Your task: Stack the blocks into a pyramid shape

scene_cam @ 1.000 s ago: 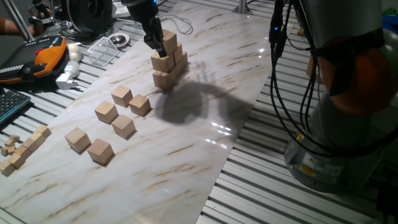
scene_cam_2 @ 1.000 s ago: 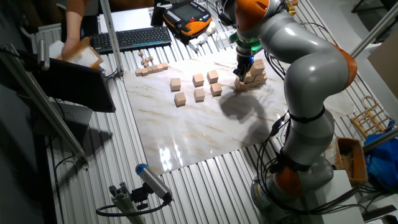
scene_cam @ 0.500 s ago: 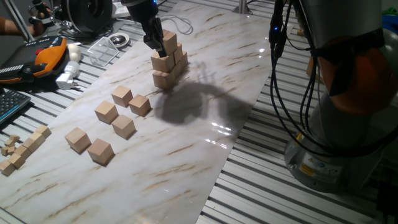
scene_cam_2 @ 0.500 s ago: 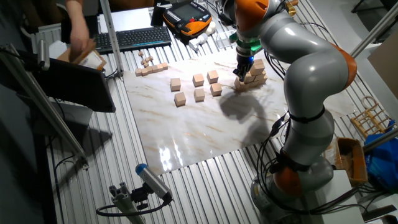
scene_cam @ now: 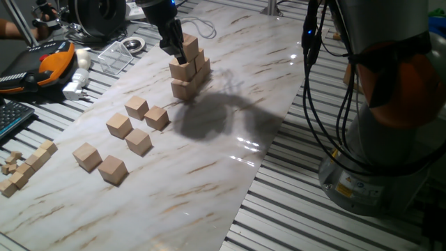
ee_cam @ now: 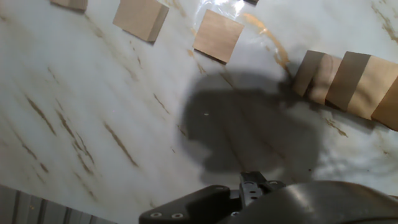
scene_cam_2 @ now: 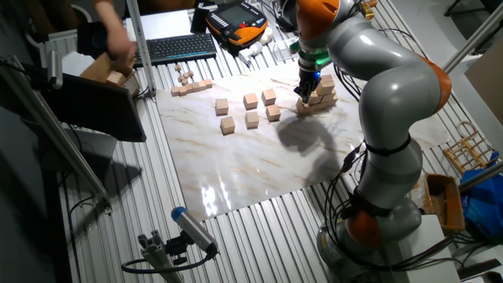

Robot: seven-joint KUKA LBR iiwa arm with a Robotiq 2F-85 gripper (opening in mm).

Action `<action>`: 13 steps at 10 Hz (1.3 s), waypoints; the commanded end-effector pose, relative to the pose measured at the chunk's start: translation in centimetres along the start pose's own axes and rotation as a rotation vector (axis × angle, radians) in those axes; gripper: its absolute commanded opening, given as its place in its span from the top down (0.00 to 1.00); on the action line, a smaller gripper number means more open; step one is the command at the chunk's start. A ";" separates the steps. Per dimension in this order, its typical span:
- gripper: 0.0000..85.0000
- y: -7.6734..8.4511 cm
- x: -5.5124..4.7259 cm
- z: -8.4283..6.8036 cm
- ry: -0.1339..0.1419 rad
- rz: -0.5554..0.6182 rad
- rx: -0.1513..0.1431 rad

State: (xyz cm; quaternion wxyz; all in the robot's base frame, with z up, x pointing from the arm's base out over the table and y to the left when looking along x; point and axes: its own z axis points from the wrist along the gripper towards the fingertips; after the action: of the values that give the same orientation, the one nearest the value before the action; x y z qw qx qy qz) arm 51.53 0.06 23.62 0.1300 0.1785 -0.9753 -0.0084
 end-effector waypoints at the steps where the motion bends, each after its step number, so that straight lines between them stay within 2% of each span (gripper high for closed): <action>1: 1.00 0.0 0.0 0.0 -0.003 -0.003 0.002; 13: 1.00 0.0 0.0 0.0 -0.001 0.078 0.008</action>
State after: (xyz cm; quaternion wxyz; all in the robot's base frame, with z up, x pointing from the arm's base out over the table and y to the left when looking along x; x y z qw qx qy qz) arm 51.57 0.11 23.63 0.1285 0.1402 -0.9818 0.0009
